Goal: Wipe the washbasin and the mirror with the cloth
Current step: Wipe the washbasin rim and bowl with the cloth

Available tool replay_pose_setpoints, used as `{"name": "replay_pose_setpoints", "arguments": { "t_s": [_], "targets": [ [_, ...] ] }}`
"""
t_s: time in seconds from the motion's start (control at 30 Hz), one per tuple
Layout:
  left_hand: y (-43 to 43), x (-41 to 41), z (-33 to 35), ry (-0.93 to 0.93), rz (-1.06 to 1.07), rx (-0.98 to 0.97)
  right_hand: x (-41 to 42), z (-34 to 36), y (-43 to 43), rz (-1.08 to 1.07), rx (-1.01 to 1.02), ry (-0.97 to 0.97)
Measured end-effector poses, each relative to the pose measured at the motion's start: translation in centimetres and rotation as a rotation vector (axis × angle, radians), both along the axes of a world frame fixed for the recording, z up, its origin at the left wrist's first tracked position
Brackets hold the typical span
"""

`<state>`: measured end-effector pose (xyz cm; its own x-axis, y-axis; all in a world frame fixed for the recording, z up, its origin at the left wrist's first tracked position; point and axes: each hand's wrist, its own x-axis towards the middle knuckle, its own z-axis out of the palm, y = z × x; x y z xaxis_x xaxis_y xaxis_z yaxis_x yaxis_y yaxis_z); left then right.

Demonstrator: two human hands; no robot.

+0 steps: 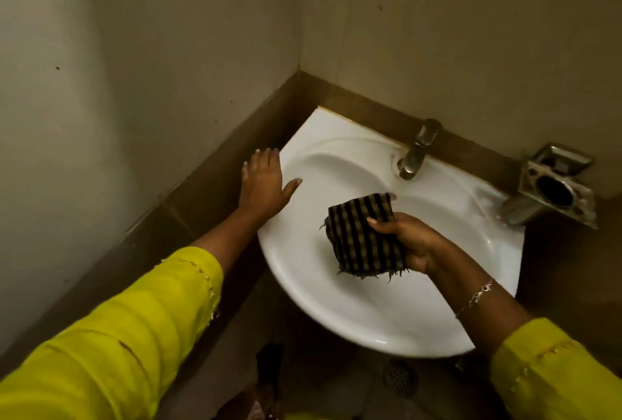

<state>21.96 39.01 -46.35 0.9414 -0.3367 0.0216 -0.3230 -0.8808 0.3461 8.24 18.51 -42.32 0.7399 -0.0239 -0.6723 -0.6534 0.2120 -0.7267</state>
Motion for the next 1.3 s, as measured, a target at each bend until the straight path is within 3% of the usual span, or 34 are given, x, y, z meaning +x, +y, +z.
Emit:
{"name": "replay_pose_setpoints", "arguments": {
  "t_s": [0.17, 0.33, 0.4, 0.5, 0.57, 0.63, 0.7, 0.77, 1.0, 1.13, 1.3],
  "targets": [
    [-0.4, 0.7, -2.9, 0.009, -0.072, 0.151, 3.0, 0.8, 0.4, -0.100, -0.093, 0.009],
    [-1.3, 1.1, -4.0, 0.037, -0.133, 0.206, 7.5, 3.3, 0.6, -0.197, -0.362, -0.160],
    [-1.3, 0.9, -5.0, 0.039, -0.139, 0.235, 9.5, 3.6, 0.3, -0.255, -0.559, -0.291],
    [-1.2, 0.7, -6.2, -0.022, -0.155, 0.258, 12.0, 2.0, -0.6, -0.246, -1.059, -0.471],
    [-1.2, 0.9, -6.6, -0.056, -0.142, 0.154, 13.0, 0.1, -0.7, -0.115, -1.374, -0.499],
    [-1.0, 1.0, -6.7, -0.050, -0.142, 0.052, 13.2, -3.0, -0.8, 0.157, -1.508, -0.367],
    [-0.7, 1.1, -7.0, -0.032, -0.147, -0.038, 12.4, -6.5, -0.9, 0.377, -1.520, -0.228],
    [-0.5, 1.1, -7.0, -0.022, -0.148, -0.080, 11.5, -9.1, -1.0, 0.454, -1.552, -0.212],
    [-0.2, 1.2, -6.8, 0.000, -0.143, -0.220, 13.4, -8.9, -1.8, 0.414, -1.503, -0.090],
    [-0.1, 1.3, -6.9, 0.014, -0.138, -0.272, 15.0, -9.3, -1.5, 0.272, -1.479, -0.159],
    [-0.1, 1.3, -6.9, 0.042, -0.101, -0.378, 17.0, -9.2, -1.6, 0.359, -1.515, -0.190]
  ]
}}
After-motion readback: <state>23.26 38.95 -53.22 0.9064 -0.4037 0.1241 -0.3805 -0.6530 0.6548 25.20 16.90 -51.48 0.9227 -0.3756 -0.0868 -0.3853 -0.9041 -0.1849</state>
